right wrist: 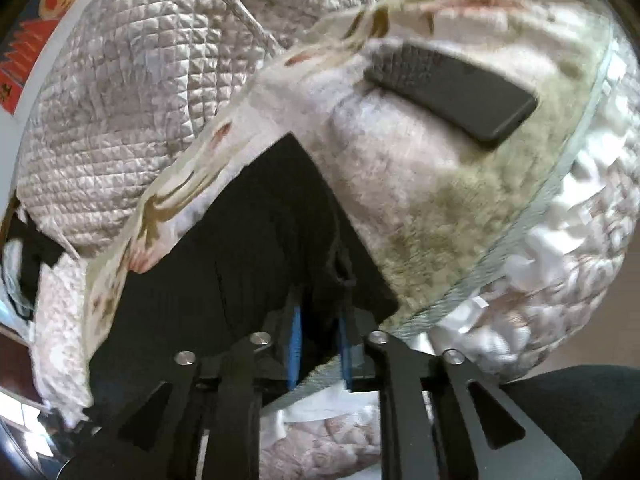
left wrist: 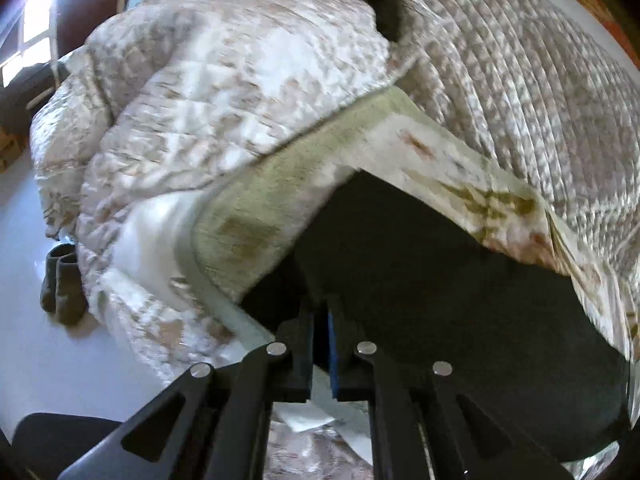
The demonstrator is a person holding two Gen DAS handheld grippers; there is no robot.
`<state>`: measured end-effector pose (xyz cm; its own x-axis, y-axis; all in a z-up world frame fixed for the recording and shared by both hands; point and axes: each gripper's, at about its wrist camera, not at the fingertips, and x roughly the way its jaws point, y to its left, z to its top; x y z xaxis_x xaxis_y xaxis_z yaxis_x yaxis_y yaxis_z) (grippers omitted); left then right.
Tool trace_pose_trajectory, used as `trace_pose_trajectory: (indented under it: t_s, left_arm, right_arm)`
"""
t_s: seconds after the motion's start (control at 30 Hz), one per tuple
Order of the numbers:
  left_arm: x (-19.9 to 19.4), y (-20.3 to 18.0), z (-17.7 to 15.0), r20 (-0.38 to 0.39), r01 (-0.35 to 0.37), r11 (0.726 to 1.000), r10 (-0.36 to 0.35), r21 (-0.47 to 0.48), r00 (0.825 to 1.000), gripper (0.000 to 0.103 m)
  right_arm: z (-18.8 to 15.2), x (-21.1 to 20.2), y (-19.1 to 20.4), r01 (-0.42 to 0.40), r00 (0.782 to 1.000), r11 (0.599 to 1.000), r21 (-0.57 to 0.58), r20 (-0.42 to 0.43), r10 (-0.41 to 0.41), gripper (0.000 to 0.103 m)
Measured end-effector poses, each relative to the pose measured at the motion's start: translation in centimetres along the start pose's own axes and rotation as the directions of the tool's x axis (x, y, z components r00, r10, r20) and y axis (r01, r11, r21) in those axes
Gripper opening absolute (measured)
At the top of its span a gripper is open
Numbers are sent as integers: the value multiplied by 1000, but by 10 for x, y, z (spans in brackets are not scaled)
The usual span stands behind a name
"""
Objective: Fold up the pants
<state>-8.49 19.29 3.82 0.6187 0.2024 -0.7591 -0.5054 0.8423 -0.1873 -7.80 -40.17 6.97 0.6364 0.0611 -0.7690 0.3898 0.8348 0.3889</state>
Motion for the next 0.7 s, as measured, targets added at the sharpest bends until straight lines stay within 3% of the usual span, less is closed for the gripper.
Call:
trace_pose_trajectory:
  t_s: [0.13, 0.17, 0.27, 0.33, 0.43, 0.5, 0.6, 0.7]
  left_arm:
    - [-20, 3, 11, 93, -55, 998, 56, -18, 994, 17]
    - [-24, 1, 14, 112, -53, 998, 54, -17, 992, 23]
    - [-30, -15, 18, 127, 21, 1000, -22, 10, 992, 36]
    - [-24, -34, 13, 88, 100, 993, -105, 59, 991, 37]
    - [0, -57, 3, -28, 172, 977, -170, 123, 985, 37]
    - [22, -65, -3, -125, 152, 978, -135, 144, 983, 37]
    - [19, -73, 4, -95, 141, 975, -126, 174, 988, 37]
    - [20, -88, 18, -104, 191, 964, -174, 184, 979, 37]
  right_arm:
    - [5, -29, 5, 94, 985, 995, -41, 147, -87, 22]
    - [6, -34, 9, 100, 980, 993, -64, 176, -87, 22]
    - [2, -28, 25, 56, 987, 984, -167, 160, -29, 22]
    - [-6, -12, 33, 17, 996, 976, -218, 93, 3, 22]
    - [-16, 26, 30, 33, 998, 967, -251, -51, -47, 22]
    - [-13, 27, 28, 25, 999, 969, -245, -38, -35, 22]
    - [1, 22, 37, 2, 1000, 960, -281, 0, -2, 22]
    - [12, 29, 57, -15, 1000, 940, -341, 12, 20, 22]
